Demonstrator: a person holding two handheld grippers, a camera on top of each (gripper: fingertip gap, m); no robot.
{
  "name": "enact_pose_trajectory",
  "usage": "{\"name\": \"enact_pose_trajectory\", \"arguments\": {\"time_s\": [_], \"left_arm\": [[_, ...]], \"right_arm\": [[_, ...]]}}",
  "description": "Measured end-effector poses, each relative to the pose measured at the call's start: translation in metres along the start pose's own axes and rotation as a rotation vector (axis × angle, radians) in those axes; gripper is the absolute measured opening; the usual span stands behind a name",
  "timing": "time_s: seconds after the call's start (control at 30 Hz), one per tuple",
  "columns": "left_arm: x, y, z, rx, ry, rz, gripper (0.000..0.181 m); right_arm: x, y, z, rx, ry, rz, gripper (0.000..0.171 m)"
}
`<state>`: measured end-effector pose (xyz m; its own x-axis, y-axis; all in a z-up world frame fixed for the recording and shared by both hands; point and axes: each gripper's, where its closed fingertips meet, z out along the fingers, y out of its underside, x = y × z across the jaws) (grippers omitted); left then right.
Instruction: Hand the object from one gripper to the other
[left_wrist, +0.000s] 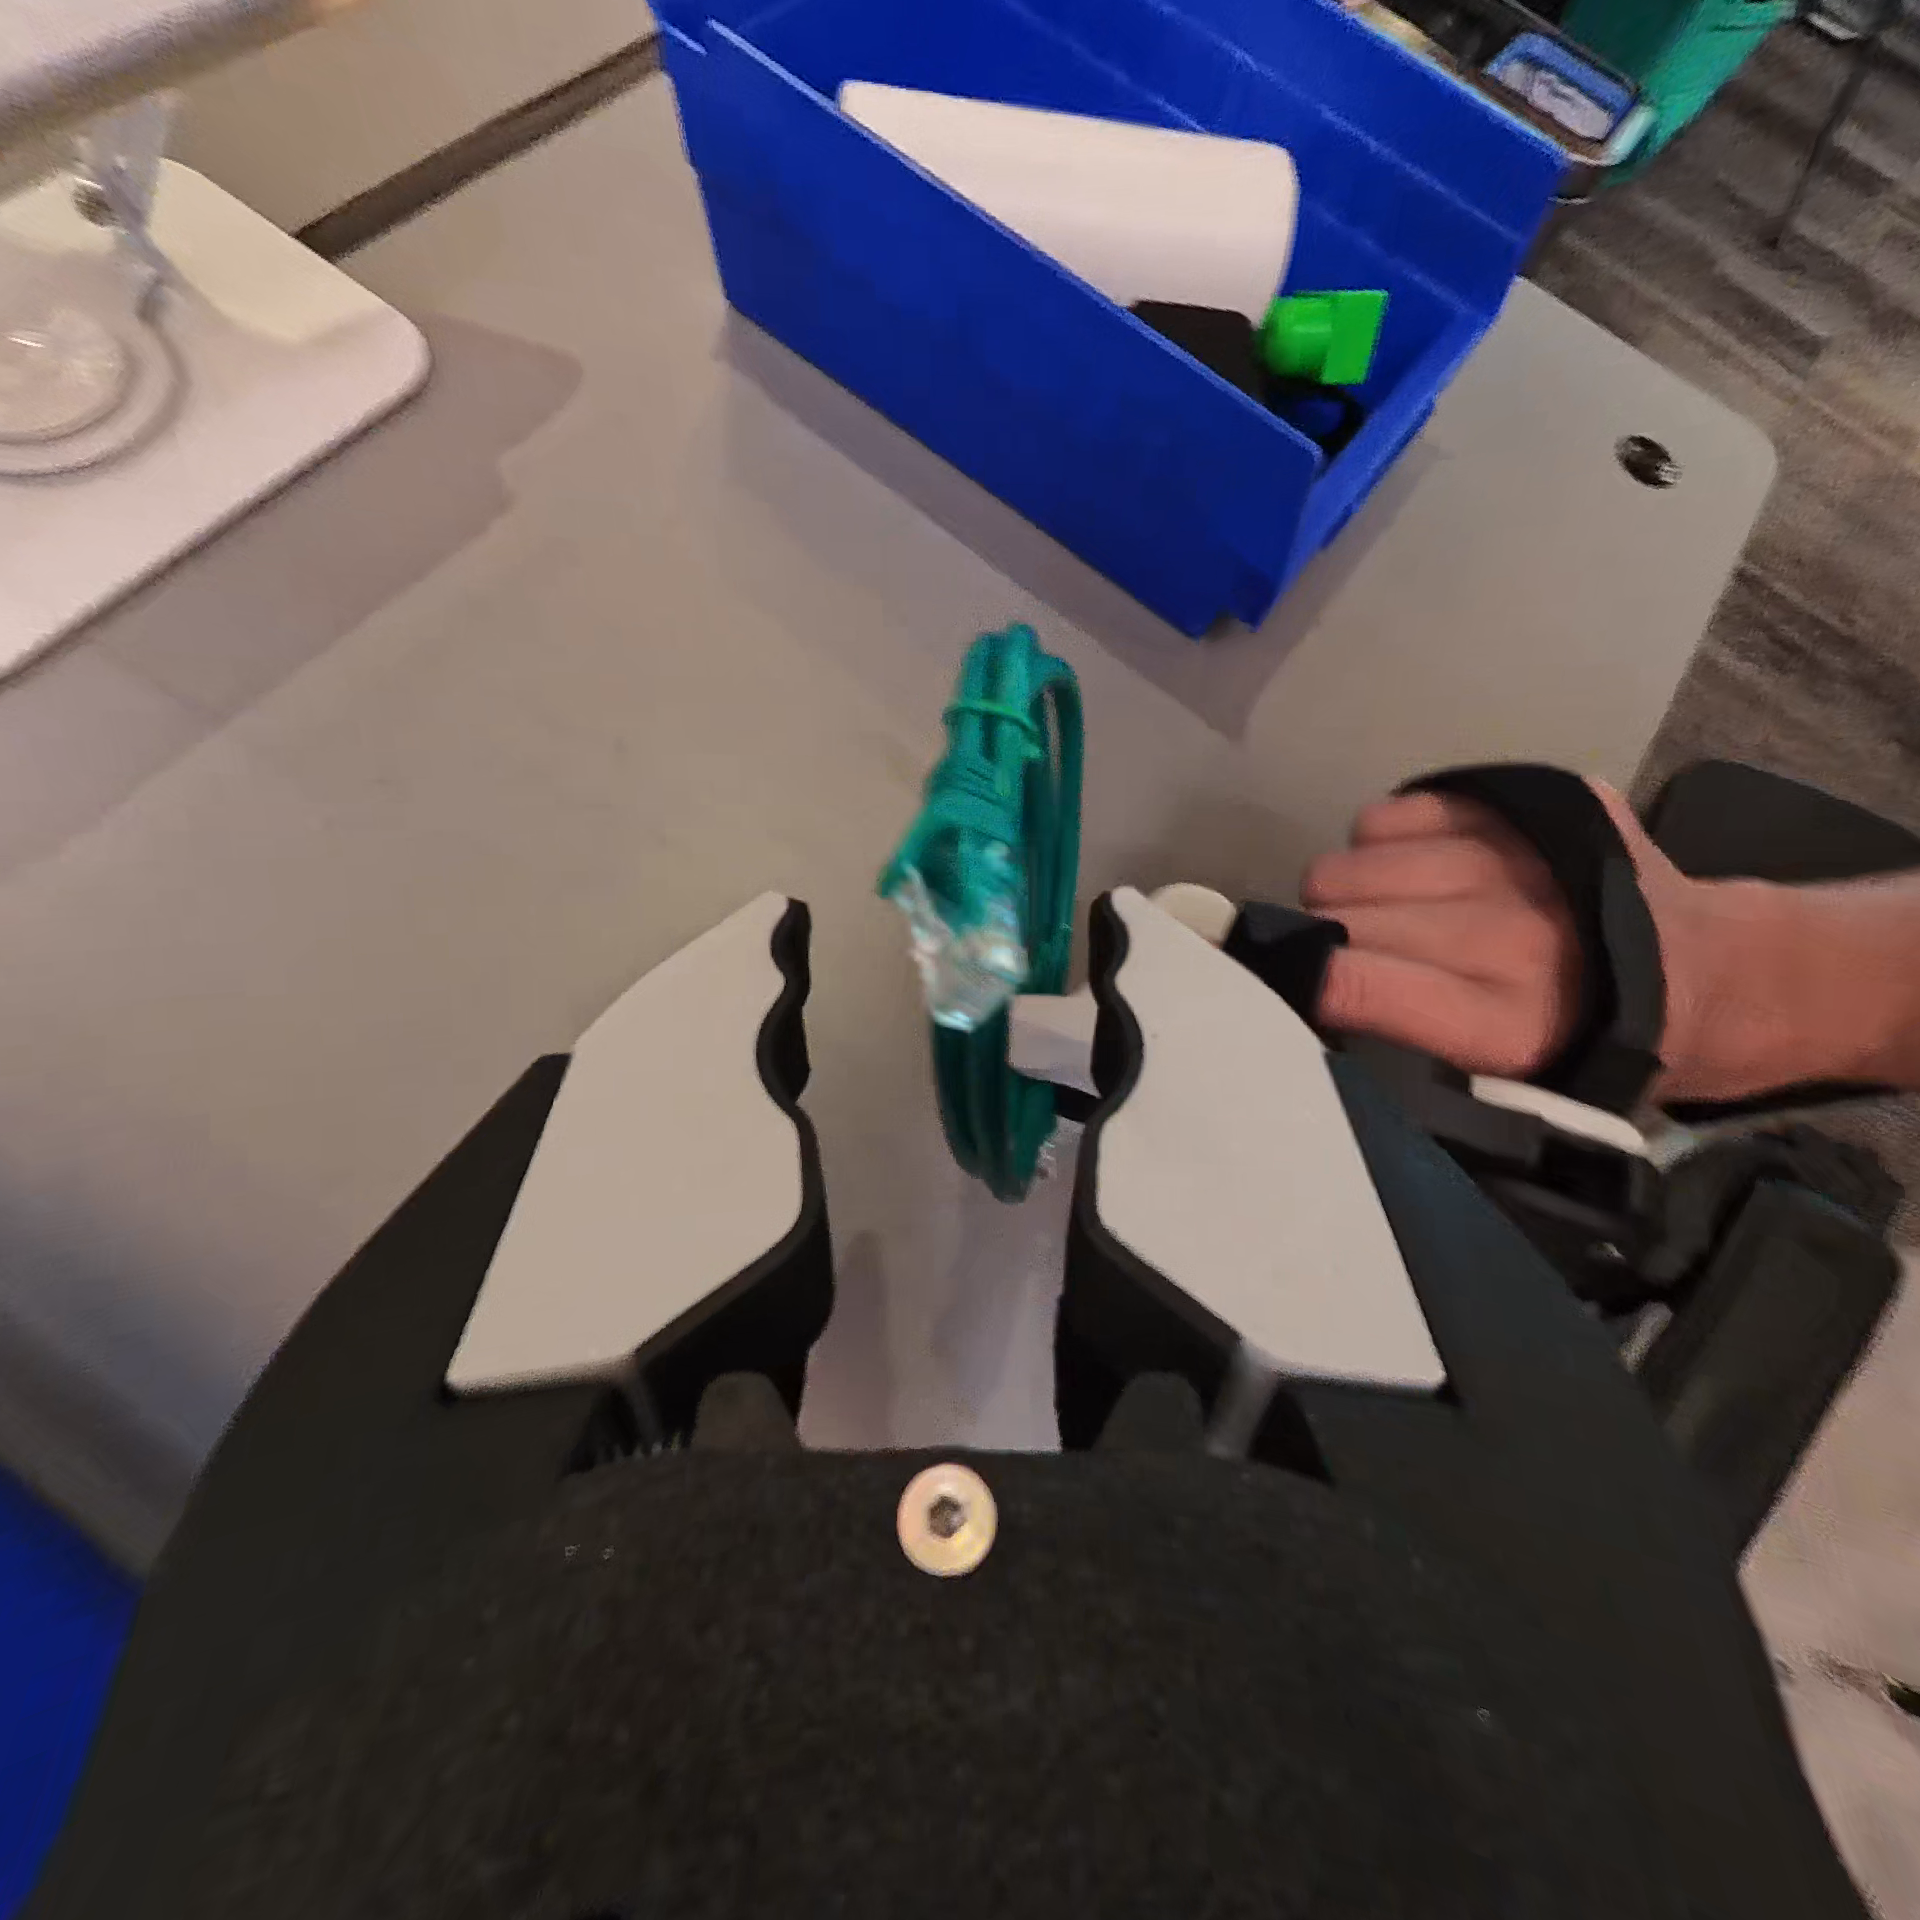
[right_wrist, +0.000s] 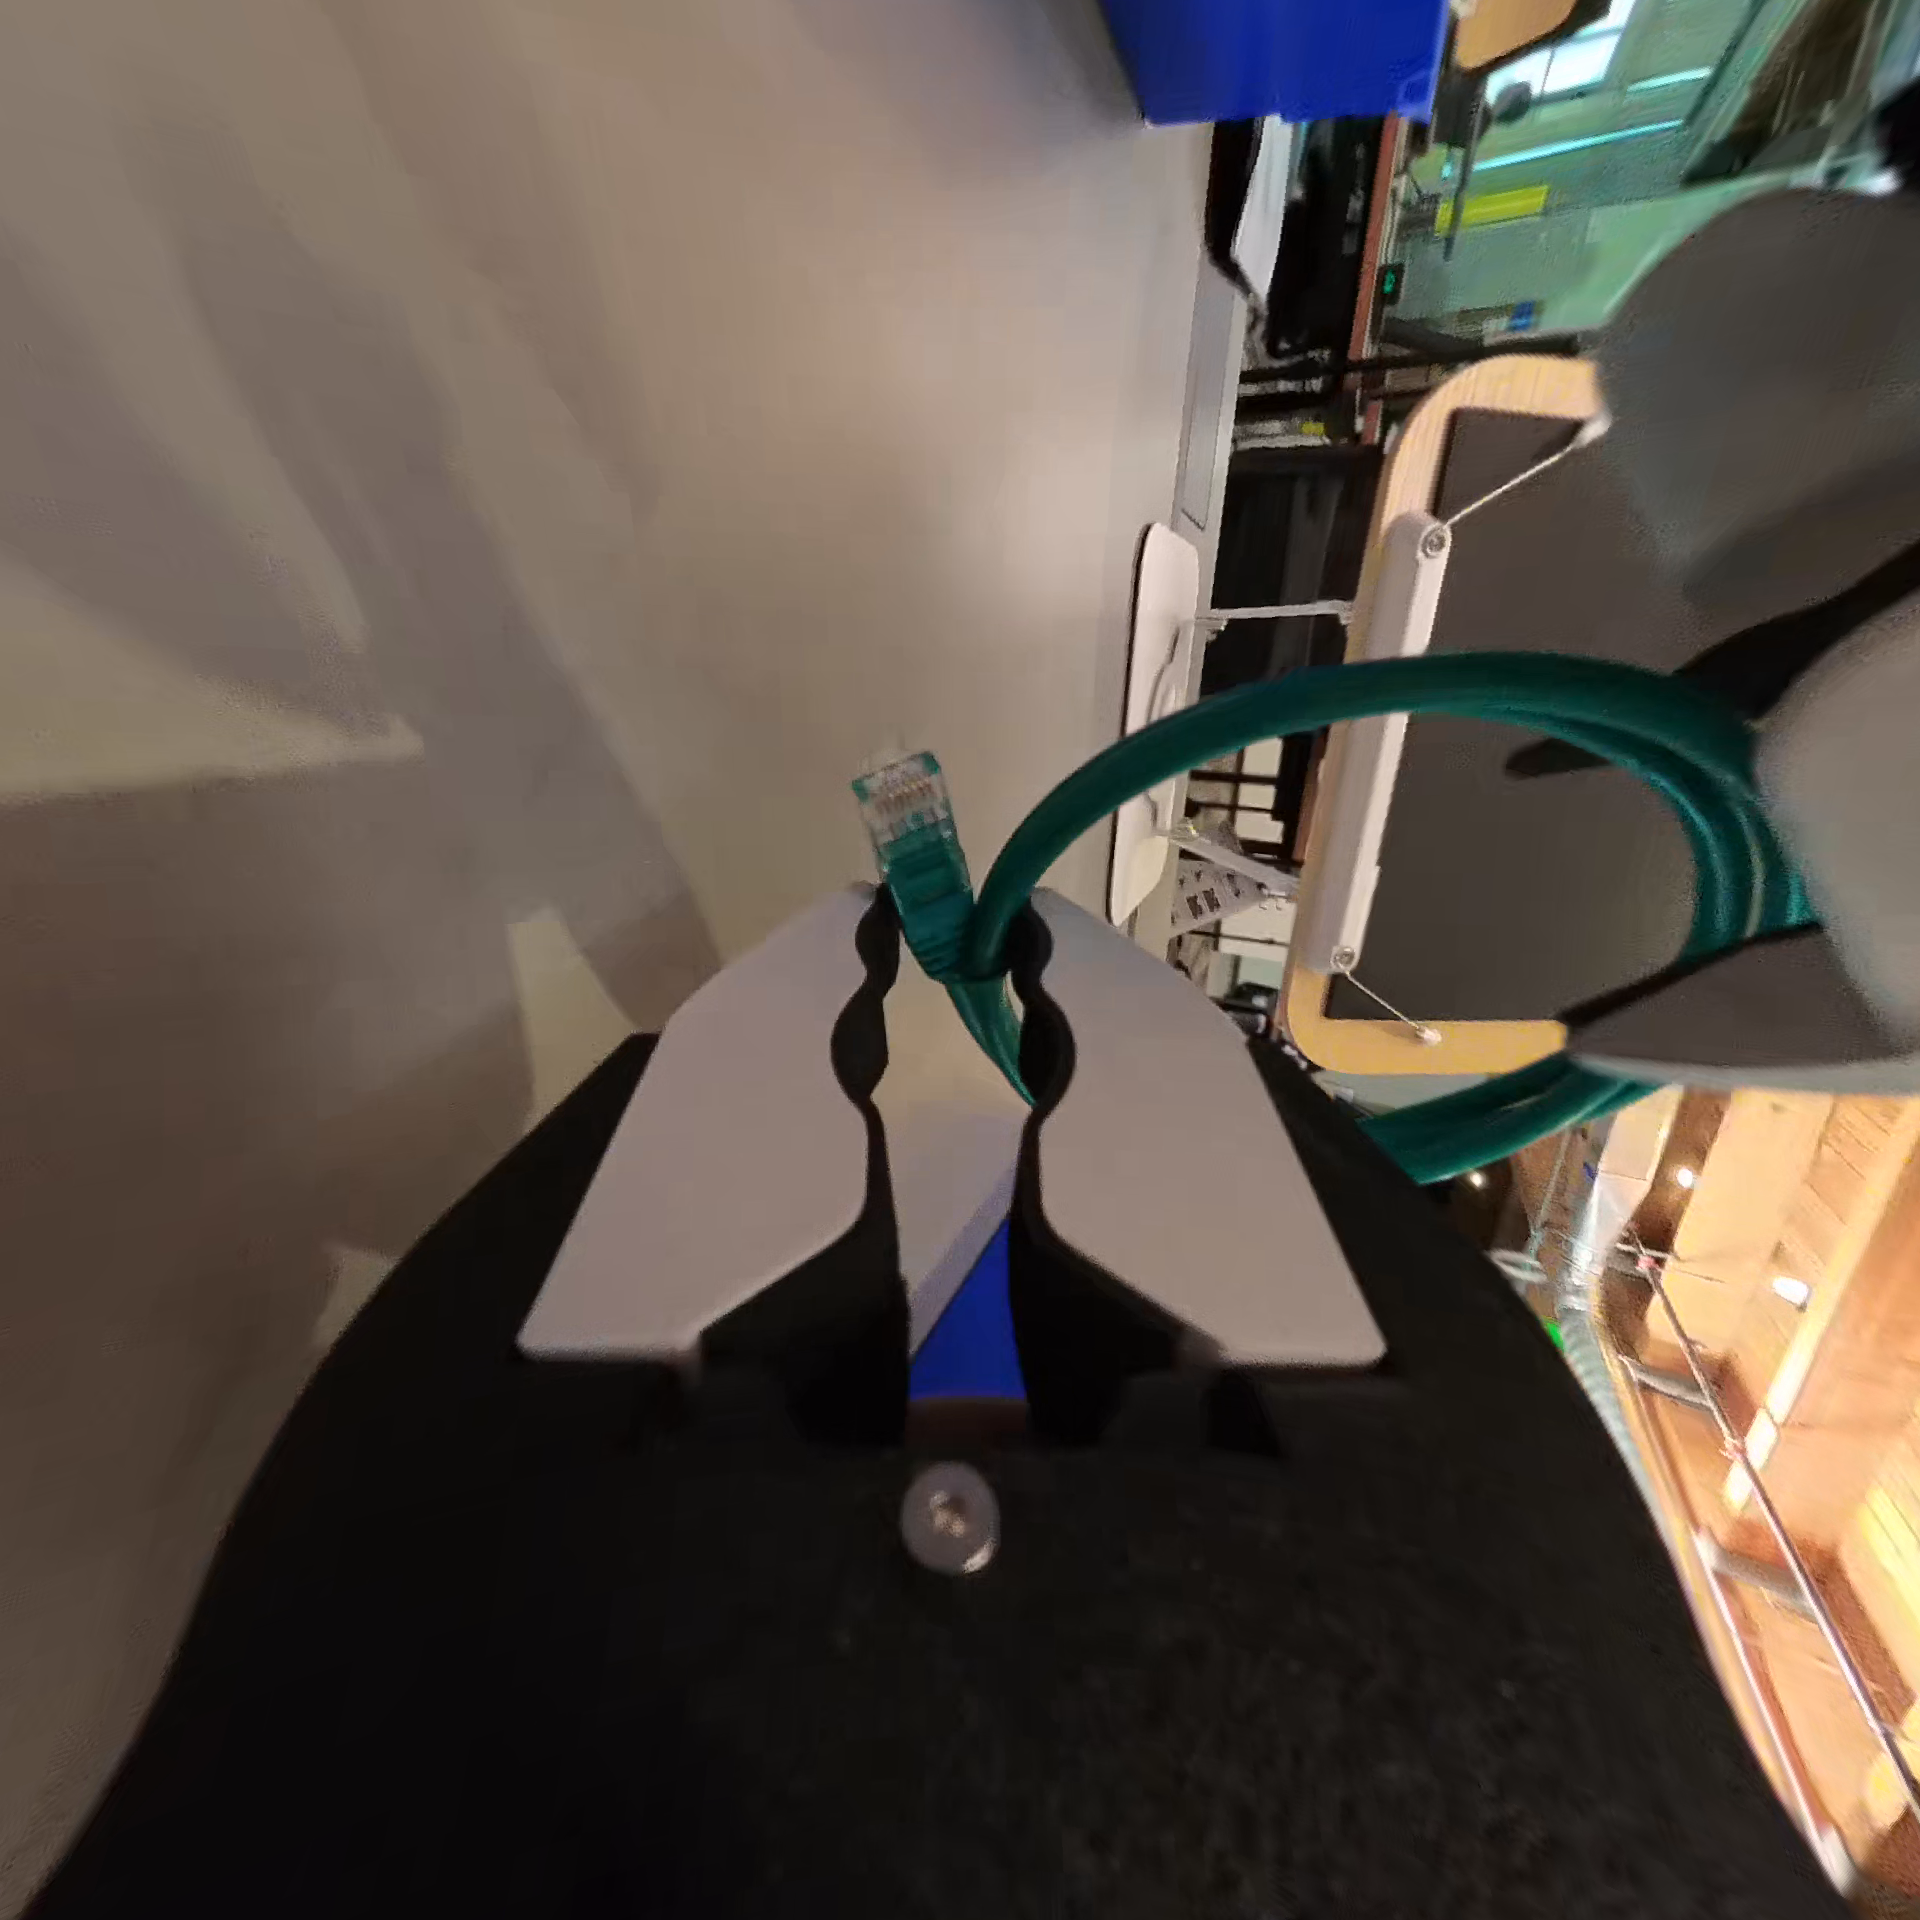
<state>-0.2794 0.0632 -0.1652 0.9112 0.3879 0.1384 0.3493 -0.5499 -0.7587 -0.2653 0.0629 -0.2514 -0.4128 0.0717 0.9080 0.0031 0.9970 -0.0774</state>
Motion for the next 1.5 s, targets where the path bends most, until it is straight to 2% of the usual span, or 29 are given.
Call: {"name": "enact_pose_trajectory", "arguments": {"time_s": [0.1, 0.2, 0.23, 0.3, 0.33, 0.47, 0.53, 0.57, 0.67, 0.77, 0.9, 1.0, 1.07, 1.17, 1.33, 1.43, 1.47, 1.5], "left_arm": [[-0.023, -0.008, -0.006, 0.007, -0.201, 0.097, 0.056], [-0.026, -0.01, -0.005, -0.025, -0.321, 0.279, 0.058], [-0.027, -0.008, -0.004, -0.06, -0.369, 0.365, 0.054], [-0.027, -0.001, -0.001, -0.139, -0.43, 0.536, 0.028], [-0.026, 0.001, 0.0, -0.163, -0.443, 0.588, 0.024], [-0.025, 0.002, -0.001, -0.194, -0.469, 0.643, 0.018], [-0.029, 0.001, -0.004, -0.192, -0.487, 0.65, 0.016], [-0.031, 0.001, -0.005, -0.194, -0.491, 0.647, 0.016], [-0.042, 0.002, -0.006, -0.18, -0.517, 0.619, 0.013], [-0.05, 0.009, -0.003, -0.164, -0.468, 0.543, 0.014], [-0.058, 0.012, -0.002, -0.121, -0.438, 0.468, 0.013], [-0.045, 0.011, 0.001, -0.046, -0.277, 0.357, 0.013], [-0.033, 0.012, 0.004, -0.007, -0.145, 0.29, 0.013], [-0.024, 0.016, 0.005, 0.011, -0.06, 0.289, 0.013], [-0.032, 0.019, 0.0, -0.003, -0.088, 0.282, 0.012], [-0.022, 0.017, 0.0, 0.021, -0.033, 0.261, 0.012], [-0.018, 0.017, 0.002, 0.023, -0.012, 0.256, 0.012], [-0.015, 0.017, 0.003, 0.019, -0.002, 0.257, 0.012]], "right_arm": [[-0.004, 0.003, 0.002, -0.059, -0.011, -0.021, 0.021], [-0.007, -0.004, -0.001, -0.039, -0.007, -0.044, 0.021], [-0.009, -0.006, -0.001, -0.037, -0.01, -0.056, 0.021], [-0.014, -0.007, -0.001, -0.038, -0.029, -0.068, 0.021], [-0.016, -0.006, 0.0, -0.046, -0.039, -0.066, 0.021], [-0.016, -0.005, 0.0, -0.018, -0.027, -0.04, 0.023], [-0.015, -0.011, -0.003, 0.055, -0.049, 0.048, 0.025], [-0.016, -0.014, -0.005, 0.098, -0.076, 0.113, 0.028], [-0.017, -0.027, -0.021, 0.282, -0.212, 0.362, 0.051], [-0.001, -0.031, -0.038, 0.48, -0.342, 0.686, 0.058], [0.031, -0.005, -0.029, 0.64, -0.563, 1.295, 0.069], [0.053, 0.015, -0.022, 0.758, -0.669, 1.614, 0.075], [0.057, 0.024, -0.019, 0.798, -0.636, 1.615, 0.072], [0.056, 0.029, -0.019, 0.806, -0.6, 1.537, 0.067], [0.066, 0.057, -0.008, 0.737, -0.425, 1.534, 0.06], [0.05, 0.05, -0.001, 0.667, -0.474, 1.447, 0.058], [0.047, 0.046, -0.001, 0.662, -0.471, 1.42, 0.054], [0.046, 0.044, -0.001, 0.651, -0.458, 1.388, 0.041]]}}
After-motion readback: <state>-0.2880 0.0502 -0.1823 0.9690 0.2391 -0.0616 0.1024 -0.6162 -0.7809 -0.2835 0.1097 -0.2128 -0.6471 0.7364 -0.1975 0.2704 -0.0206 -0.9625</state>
